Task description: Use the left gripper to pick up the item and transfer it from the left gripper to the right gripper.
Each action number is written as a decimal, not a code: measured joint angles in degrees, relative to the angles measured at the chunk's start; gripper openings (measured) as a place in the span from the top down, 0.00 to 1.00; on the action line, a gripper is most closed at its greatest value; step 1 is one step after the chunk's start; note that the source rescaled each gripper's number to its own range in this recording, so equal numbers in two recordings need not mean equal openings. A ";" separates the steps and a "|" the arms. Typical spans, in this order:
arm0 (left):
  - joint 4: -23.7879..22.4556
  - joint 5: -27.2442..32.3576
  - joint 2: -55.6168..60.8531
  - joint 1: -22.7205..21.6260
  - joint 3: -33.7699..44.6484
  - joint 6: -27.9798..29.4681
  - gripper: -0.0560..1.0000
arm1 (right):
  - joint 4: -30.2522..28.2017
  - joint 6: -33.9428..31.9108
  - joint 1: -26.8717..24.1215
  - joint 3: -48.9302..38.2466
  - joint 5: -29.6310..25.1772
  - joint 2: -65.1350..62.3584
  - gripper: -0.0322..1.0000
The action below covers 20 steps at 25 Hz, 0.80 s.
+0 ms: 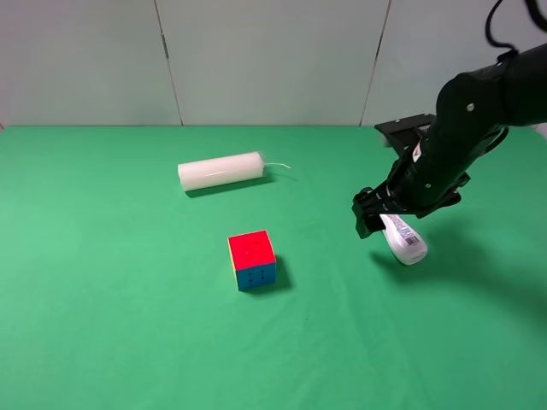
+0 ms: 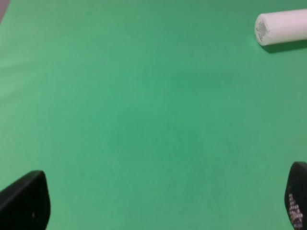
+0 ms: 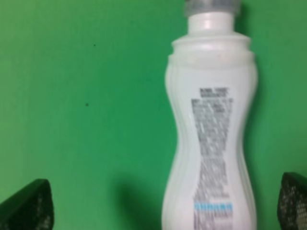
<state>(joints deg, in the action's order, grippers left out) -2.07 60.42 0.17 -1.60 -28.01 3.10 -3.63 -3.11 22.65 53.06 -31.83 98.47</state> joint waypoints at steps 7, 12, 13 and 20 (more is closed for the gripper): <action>0.00 0.00 0.00 0.00 0.00 0.00 0.03 | -0.12 0.00 0.00 0.00 -6.94 -7.15 0.00; 0.00 0.00 0.00 -0.05 0.00 0.00 0.03 | -0.16 -0.06 0.00 0.00 -12.09 -13.97 0.00; 0.00 0.00 0.00 -0.05 0.00 0.00 0.03 | -0.16 -0.12 0.00 0.00 -12.90 -15.68 0.00; 0.00 0.00 0.00 -0.05 0.00 0.00 0.03 | -0.16 -0.24 0.00 0.00 -20.24 -27.23 0.00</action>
<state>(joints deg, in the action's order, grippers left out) -2.07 60.42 0.17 -1.64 -28.01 3.10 -3.79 -3.35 22.65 53.06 -52.07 71.24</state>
